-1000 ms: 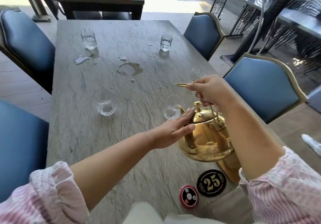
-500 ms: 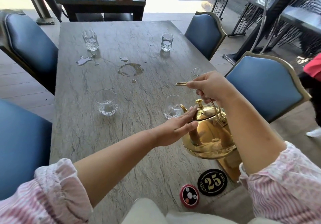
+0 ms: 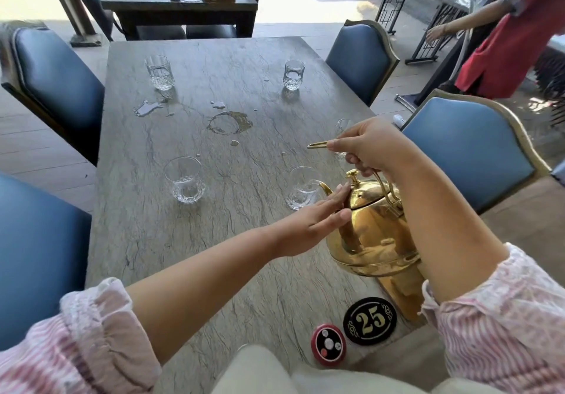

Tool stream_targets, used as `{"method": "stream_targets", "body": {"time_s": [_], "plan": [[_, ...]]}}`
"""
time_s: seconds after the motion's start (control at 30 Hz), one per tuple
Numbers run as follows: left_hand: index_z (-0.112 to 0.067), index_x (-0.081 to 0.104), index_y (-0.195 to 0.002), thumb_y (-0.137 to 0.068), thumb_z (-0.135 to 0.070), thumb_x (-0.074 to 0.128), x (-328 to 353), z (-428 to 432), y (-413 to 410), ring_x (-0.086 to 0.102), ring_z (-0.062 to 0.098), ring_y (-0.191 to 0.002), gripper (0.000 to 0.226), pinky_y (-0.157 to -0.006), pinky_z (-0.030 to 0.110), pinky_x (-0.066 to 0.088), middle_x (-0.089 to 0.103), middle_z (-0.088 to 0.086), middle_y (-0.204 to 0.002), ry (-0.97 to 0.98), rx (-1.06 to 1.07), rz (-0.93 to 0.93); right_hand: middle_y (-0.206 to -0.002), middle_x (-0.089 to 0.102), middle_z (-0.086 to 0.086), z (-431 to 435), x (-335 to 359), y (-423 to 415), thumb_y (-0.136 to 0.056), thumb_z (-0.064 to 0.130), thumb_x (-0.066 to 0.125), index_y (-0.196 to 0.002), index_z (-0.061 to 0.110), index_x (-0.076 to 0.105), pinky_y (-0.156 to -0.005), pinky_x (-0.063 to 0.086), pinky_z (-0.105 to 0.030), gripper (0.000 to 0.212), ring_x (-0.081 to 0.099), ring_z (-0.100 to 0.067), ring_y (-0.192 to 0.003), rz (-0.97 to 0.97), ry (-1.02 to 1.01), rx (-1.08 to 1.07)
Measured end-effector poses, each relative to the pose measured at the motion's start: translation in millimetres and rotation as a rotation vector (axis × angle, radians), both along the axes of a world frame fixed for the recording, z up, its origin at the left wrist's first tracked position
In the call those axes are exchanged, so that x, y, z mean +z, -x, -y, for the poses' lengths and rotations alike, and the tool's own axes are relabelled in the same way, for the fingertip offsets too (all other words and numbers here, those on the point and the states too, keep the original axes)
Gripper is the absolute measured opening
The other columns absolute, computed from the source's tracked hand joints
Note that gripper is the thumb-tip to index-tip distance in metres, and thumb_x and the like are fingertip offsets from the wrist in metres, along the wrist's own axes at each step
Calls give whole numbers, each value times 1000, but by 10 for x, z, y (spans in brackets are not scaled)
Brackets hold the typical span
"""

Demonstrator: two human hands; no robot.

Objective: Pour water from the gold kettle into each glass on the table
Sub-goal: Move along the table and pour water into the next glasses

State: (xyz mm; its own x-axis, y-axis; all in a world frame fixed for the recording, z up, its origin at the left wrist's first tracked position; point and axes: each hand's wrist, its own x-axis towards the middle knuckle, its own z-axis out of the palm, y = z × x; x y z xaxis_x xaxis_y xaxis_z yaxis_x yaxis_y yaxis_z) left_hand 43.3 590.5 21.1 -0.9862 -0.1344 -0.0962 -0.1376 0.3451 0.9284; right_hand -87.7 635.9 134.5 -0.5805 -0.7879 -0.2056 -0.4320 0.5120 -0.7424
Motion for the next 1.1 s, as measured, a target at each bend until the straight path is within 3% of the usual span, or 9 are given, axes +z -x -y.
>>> {"method": "stream_targets", "body": {"time_s": [0.5,1.1], "plan": [[-20,3,-150,-94,-42,28,215,-127,56,-1,-3,-140,65,-117,24,3,2,-5,-159,-35,21,-15,-60,51,-6,-30,188,87,-89,21,64,-99,0,70,-41,35,-21,24,40,-13,-46,-28,-45,75],[-20,5,-149,-93,-43,27,293,-202,78,-1,-1,-142,65,-117,23,2,3,-6,-159,-77,36,-23,-57,52,-3,-56,259,143,-86,23,68,-102,5,71,-37,36,-19,24,40,-10,-41,-51,-60,118]]}}
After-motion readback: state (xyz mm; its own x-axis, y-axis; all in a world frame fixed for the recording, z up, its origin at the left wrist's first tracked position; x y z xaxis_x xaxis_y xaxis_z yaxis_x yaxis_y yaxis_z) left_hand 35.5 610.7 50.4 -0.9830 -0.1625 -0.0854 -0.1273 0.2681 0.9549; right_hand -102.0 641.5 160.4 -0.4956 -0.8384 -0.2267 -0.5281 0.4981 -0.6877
